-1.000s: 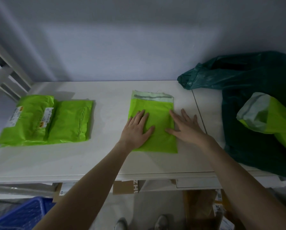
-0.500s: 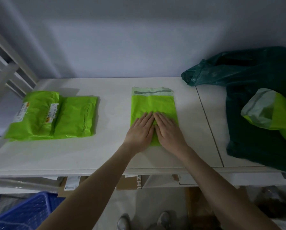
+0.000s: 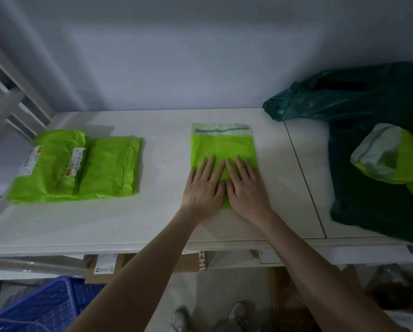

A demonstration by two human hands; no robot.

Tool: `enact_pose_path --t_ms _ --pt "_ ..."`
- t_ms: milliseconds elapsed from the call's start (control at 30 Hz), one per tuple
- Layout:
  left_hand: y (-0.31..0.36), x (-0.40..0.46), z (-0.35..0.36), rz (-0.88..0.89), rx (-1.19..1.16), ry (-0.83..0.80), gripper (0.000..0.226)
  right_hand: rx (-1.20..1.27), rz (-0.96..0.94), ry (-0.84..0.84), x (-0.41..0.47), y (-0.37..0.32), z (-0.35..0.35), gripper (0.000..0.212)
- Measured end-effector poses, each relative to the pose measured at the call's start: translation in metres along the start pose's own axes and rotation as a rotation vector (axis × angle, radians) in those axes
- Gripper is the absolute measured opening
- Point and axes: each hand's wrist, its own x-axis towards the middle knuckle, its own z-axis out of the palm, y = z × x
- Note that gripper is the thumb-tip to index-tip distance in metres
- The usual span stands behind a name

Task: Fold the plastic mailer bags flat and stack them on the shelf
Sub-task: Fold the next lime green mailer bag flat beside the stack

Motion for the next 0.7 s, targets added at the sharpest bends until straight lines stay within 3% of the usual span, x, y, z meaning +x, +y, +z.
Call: enact_pose_path --t_ms 200,367,600,700 --pt "0.003 -0.001 -0.001 -0.044 0.063 -0.037 0.077 -0.039 0.066 0.015 -0.001 -0.002 0.0 0.065" --pt "0.001 0.001 -0.008 -0.078 -0.009 -0.069 0.063 0.04 0.085 0.01 -0.002 0.002 -0.004 0.065" --pt "-0.005 -0.019 -0.025 -0.067 0.063 -0.02 0.083 0.033 0.078 -0.016 -0.023 0.0 -0.026 0.069" --pt "-0.006 -0.007 -0.034 -0.136 -0.08 0.067 0.061 0.135 0.083 0.044 -0.014 0.003 -0.035 0.058"
